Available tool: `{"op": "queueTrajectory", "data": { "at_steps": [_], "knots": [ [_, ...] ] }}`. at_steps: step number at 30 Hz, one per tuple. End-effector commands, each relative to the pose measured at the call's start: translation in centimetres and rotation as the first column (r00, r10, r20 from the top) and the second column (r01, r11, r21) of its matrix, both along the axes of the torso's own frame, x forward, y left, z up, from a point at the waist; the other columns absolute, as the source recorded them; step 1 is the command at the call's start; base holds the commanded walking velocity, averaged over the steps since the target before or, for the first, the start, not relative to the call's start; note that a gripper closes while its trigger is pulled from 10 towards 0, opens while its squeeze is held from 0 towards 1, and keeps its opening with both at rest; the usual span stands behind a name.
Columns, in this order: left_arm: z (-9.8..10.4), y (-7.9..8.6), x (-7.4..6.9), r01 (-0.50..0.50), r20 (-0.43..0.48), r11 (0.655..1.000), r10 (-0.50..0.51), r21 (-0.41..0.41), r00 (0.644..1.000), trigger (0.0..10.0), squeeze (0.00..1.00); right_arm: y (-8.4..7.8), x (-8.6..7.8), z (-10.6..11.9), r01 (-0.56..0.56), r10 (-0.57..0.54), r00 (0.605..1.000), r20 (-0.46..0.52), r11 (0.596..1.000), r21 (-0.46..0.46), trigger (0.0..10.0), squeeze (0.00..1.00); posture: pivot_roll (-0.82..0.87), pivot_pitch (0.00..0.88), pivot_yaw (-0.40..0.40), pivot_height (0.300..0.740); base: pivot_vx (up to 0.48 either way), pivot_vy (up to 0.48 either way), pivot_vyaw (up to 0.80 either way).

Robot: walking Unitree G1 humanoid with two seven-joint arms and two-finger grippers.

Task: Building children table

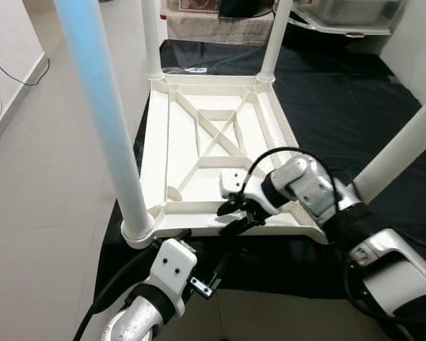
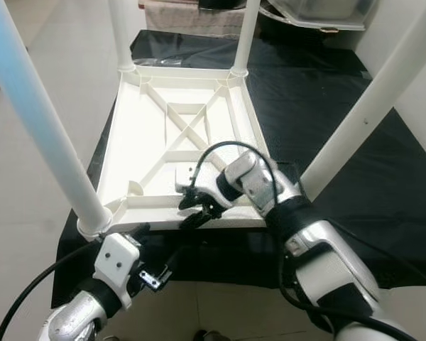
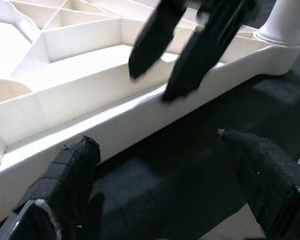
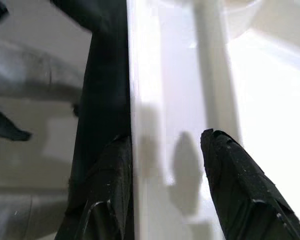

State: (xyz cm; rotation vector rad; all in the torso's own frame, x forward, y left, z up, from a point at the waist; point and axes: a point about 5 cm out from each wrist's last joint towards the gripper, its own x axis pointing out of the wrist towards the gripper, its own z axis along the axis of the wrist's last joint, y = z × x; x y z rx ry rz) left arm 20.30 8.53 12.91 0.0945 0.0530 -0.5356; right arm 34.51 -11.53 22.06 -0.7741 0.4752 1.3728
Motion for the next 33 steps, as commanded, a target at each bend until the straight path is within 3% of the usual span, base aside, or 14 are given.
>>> {"op": "queueTrajectory", "data": {
  "at_steps": [1,4,8,11,14,17,18,19,21,22,27,28,31,33],
  "knots": [
    [-0.6,0.1,-0.1,0.003,-0.02,1.0,-0.003,0.005,1.0,10.0,0.0,-0.3,0.0,0.7,0.018,-0.019,1.0,0.022,0.999,0.035,10.0,0.0,0.04,0.115,-0.073,0.74,0.0,0.0,0.0],
    [-0.7,0.2,0.0,-0.002,-0.021,1.0,0.002,0.005,1.0,10.0,0.0,-0.6,-0.4,1.3,0.022,-0.025,0.999,0.044,0.997,0.069,10.0,0.0,0.04,0.11,-0.072,0.74,0.0,0.0,0.0],
    [-0.9,0.7,0.7,-0.027,-0.023,1.0,0.027,0.001,0.999,10.0,0.0,-1.5,-2.5,3.5,0.034,-0.055,0.996,0.071,0.962,0.27,10.0,0.0,0.03,0.088,-0.053,0.74,0.0,0.0,0.0],
    [-1.0,0.8,0.9,-0.03,-0.023,1.0,0.03,0.002,0.999,10.0,0.0,-1.6,-2.6,3.6,0.069,-0.094,0.994,0.062,0.944,0.322,10.0,0.0,0.03,0.081,-0.048,0.74,0.0,0.0,0.0],
    [-1.1,1.0,1.4,-0.038,-0.017,0.999,0.038,0.009,0.999,10.0,0.0,-1.2,-2.0,3.8,0.234,-0.334,0.938,0.096,0.811,0.536,10.0,0.0,0.02,0.071,-0.039,0.74,0.0,0.0,0.0],
    [-1.2,1.3,1.8,-0.06,-0.008,0.998,0.06,0.014,0.998,10.0,0.0,0.0,-2.9,3.1,0.233,-0.474,0.864,0.167,0.673,0.702,10.0,0.0,0.02,0.063,-0.035,0.74,0.0,0.0,0.0],
    [-1.2,1.3,1.8,-0.06,-0.008,0.998,0.06,0.014,0.998,10.0,0.0,0.0,-2.9,3.1,0.233,-0.474,0.864,0.167,0.673,0.702,10.0,0.0,0.02,0.063,-0.035,0.74,0.0,0.0,0.0],
    [-1.2,1.4,1.9,-0.069,-0.005,0.998,0.069,0.014,0.998,10.0,0.0,0.3,-3.5,2.3,0.258,-0.527,0.835,0.159,0.63,0.733,10.0,0.0,0.02,0.059,-0.032,0.74,0.0,0.0,0.0],
    [-1.2,1.5,2.0,-0.074,-0.004,0.997,0.074,0.012,0.997,10.0,0.0,0.4,-4.1,1.8,0.285,-0.561,0.815,0.142,0.602,0.746,10.0,0.0,0.02,0.059,-0.031,0.74,0.0,0.0,0.0],
    [-1.2,1.6,2.2,-0.085,0.001,0.996,0.085,0.013,0.996,10.0,0.0,0.6,-5.4,0.2,0.352,-0.609,0.793,0.031,0.499,0.792,10.0,0.0,0.02,0.054,-0.03,0.74,0.0,0.0,0.0],
    [-1.2,1.7,2.4,-0.09,0.005,0.996,0.089,0.017,0.996,10.0,0.0,0.7,-6.4,-1.2,0.393,-0.645,0.764,-0.033,0.424,0.816,10.0,0.0,0.02,0.05,-0.027,0.74,0.0,0.0,0.0],
    [-1.1,1.7,2.4,-0.099,0.016,0.995,0.099,0.018,0.995,10.0,0.0,0.2,-6.9,-2.5,0.428,-0.712,0.701,-0.031,0.385,0.818,10.0,0.0,0.02,0.047,-0.026,0.74,0.0,0.0,0.0],
    [-1.0,1.8,2.5,-0.106,0.023,0.994,0.106,0.018,0.994,10.0,0.0,-0.1,-7.4,-3.3,0.449,-0.756,0.654,-0.026,0.36,0.818,10.0,0.0,0.02,0.048,-0.025,0.74,0.0,0.0,0.0],
    [-1.0,2.0,2.6,-0.133,0.034,0.991,0.132,0.017,0.991,10.0,0.0,-1.0,-8.5,-5.4,0.495,-0.839,0.543,0.032,0.351,0.795,10.0,0.0,0.03,0.045,-0.026,0.74,0.0,0.0,0.0]
  ]
}}
